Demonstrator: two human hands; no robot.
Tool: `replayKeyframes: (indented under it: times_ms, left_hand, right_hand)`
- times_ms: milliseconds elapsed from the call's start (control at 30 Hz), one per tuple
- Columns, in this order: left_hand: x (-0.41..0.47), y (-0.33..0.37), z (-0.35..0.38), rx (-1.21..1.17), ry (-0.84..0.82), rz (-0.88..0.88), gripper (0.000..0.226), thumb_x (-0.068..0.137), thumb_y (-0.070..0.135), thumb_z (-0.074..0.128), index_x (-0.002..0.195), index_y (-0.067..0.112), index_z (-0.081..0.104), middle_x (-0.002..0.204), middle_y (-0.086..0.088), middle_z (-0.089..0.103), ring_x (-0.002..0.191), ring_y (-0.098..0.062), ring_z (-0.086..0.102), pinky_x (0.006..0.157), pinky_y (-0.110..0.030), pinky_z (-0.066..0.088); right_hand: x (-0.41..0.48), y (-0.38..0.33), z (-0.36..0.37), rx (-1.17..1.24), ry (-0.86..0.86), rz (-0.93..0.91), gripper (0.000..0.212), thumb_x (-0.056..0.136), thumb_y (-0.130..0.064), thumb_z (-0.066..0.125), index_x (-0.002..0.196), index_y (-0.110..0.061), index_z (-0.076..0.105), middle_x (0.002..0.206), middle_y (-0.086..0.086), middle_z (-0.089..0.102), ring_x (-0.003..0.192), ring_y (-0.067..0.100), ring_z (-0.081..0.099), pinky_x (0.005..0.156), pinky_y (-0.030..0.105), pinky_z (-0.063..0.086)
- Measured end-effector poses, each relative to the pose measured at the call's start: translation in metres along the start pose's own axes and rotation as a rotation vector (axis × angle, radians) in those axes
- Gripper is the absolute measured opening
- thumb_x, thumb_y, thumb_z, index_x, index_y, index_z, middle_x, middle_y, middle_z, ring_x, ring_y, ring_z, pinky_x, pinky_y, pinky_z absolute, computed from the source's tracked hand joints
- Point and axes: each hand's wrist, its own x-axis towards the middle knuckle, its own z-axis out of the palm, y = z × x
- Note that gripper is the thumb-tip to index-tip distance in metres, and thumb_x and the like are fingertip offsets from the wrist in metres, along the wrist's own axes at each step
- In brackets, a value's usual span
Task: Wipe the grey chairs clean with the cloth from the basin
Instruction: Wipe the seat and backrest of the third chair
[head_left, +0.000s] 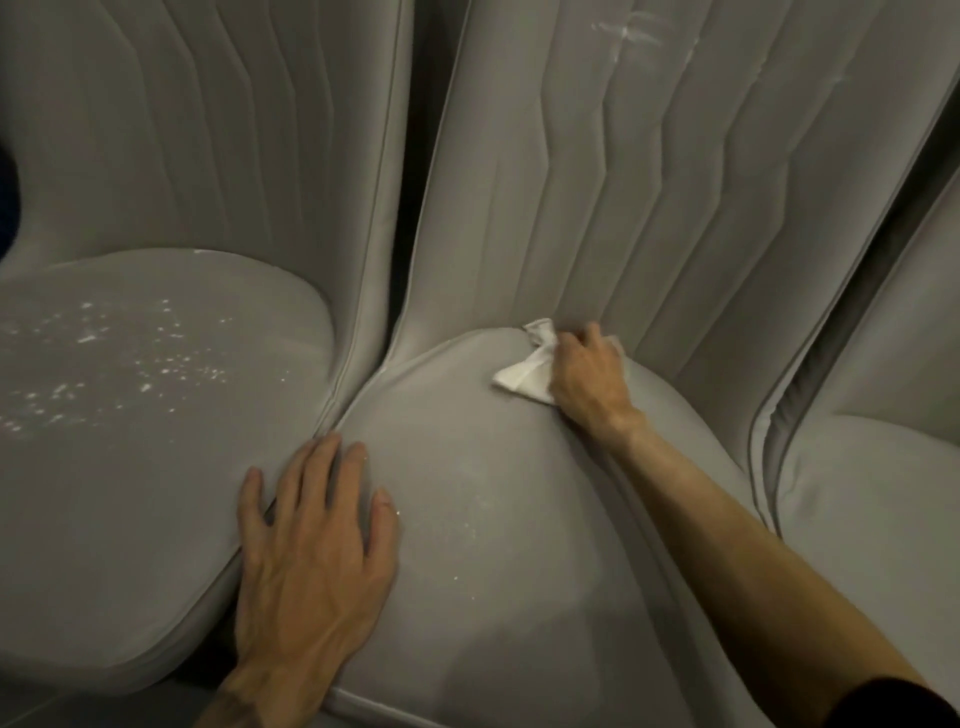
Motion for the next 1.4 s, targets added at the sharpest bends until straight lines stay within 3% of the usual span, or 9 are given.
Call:
replayKeyframes:
  times_ms: [133, 300, 433, 567, 767, 967, 1133, 1267, 1400]
  left_hand:
    - [0.001, 0.001, 0.001, -0.011, -0.008, -0.016, 0.052, 0.099, 0.038, 0.039, 0.136, 0.011, 0.063, 0.146, -0.016, 0.058, 0.137, -0.034, 0.055, 0.119, -0.064, 0.029]
    - [0.0, 0.0, 0.002, -0.011, 0.015, 0.003, 0.051, 0.1, 0.036, 0.039, 0.135, 0.009, 0.064, 0.148, -0.017, 0.057, 0.137, -0.034, 0.056, 0.119, -0.064, 0.029]
    - [-0.001, 0.002, 0.0, -0.028, 0.022, -0.004, 0.052, 0.099, 0.036, 0.039, 0.134, 0.008, 0.065, 0.148, -0.018, 0.058, 0.136, -0.034, 0.057, 0.119, -0.064, 0.029]
    - [0.0, 0.003, -0.001, -0.035, -0.008, -0.023, 0.054, 0.098, 0.038, 0.039, 0.134, 0.008, 0.066, 0.148, -0.018, 0.058, 0.136, -0.034, 0.057, 0.119, -0.064, 0.028]
    - [0.0, 0.0, 0.0, -0.04, -0.003, -0.006, 0.053, 0.098, 0.036, 0.039, 0.135, 0.009, 0.064, 0.149, -0.018, 0.057, 0.137, -0.034, 0.057, 0.119, -0.064, 0.029]
    - [-0.001, 0.0, 0.0, -0.057, -0.031, -0.041, 0.054, 0.1, 0.038, 0.038, 0.138, 0.01, 0.063, 0.148, -0.015, 0.058, 0.138, -0.033, 0.055, 0.121, -0.064, 0.028]
    - [0.0, -0.001, -0.002, -0.081, -0.084, -0.054, 0.055, 0.101, 0.041, 0.034, 0.139, 0.012, 0.06, 0.148, -0.014, 0.058, 0.139, -0.031, 0.053, 0.121, -0.065, 0.028]
    - [-0.002, -0.004, -0.004, -0.132, -0.082, -0.037, 0.052, 0.103, 0.04, 0.031, 0.136, 0.012, 0.061, 0.145, -0.013, 0.059, 0.138, -0.031, 0.054, 0.121, -0.065, 0.029]
    - [-0.002, -0.008, -0.009, -0.318, -0.109, -0.079, 0.053, 0.101, 0.042, 0.026, 0.133, 0.016, 0.06, 0.143, -0.006, 0.059, 0.138, -0.025, 0.052, 0.125, -0.058, 0.024]
  right_hand:
    - [0.006, -0.011, 0.002, 0.049, 0.029, 0.146, 0.035, 0.102, -0.008, 0.041, 0.128, -0.003, 0.063, 0.134, 0.022, 0.051, 0.119, 0.045, 0.053, 0.1, 0.047, 0.041]
    - [0.012, -0.042, 0.006, 0.016, -0.038, -0.16, 0.035, 0.101, -0.012, 0.045, 0.129, -0.014, 0.065, 0.127, 0.016, 0.06, 0.117, 0.04, 0.057, 0.106, 0.044, 0.038]
    - [0.002, 0.026, -0.006, -0.005, 0.048, 0.033, 0.035, 0.103, -0.01, 0.044, 0.13, -0.009, 0.066, 0.129, 0.018, 0.062, 0.118, 0.04, 0.057, 0.104, 0.045, 0.038]
    - [0.016, -0.019, 0.008, 0.086, 0.015, 0.121, 0.034, 0.104, -0.008, 0.04, 0.127, -0.002, 0.065, 0.132, 0.023, 0.059, 0.123, 0.041, 0.055, 0.105, 0.045, 0.038]
    - [0.014, -0.037, 0.005, 0.104, -0.032, -0.179, 0.03, 0.106, -0.011, 0.043, 0.125, -0.001, 0.064, 0.129, 0.021, 0.065, 0.123, 0.038, 0.055, 0.113, 0.043, 0.032]
    - [0.007, -0.02, 0.001, 0.182, -0.046, 0.008, 0.029, 0.108, -0.01, 0.038, 0.125, 0.004, 0.057, 0.131, 0.028, 0.057, 0.124, 0.042, 0.051, 0.106, 0.047, 0.034]
    - [-0.02, -0.106, 0.01, 0.234, -0.126, -0.316, 0.034, 0.107, -0.01, 0.041, 0.135, 0.006, 0.052, 0.133, 0.028, 0.054, 0.122, 0.044, 0.052, 0.108, 0.048, 0.035]
    - [-0.047, -0.09, -0.002, 0.227, -0.255, -0.54, 0.032, 0.109, -0.016, 0.044, 0.135, 0.0, 0.054, 0.132, 0.022, 0.057, 0.121, 0.036, 0.054, 0.11, 0.046, 0.038]
    - [-0.027, -0.075, -0.017, 0.247, -0.27, -0.344, 0.033, 0.106, -0.012, 0.045, 0.136, 0.001, 0.05, 0.14, 0.022, 0.054, 0.13, 0.037, 0.052, 0.111, 0.039, 0.034]
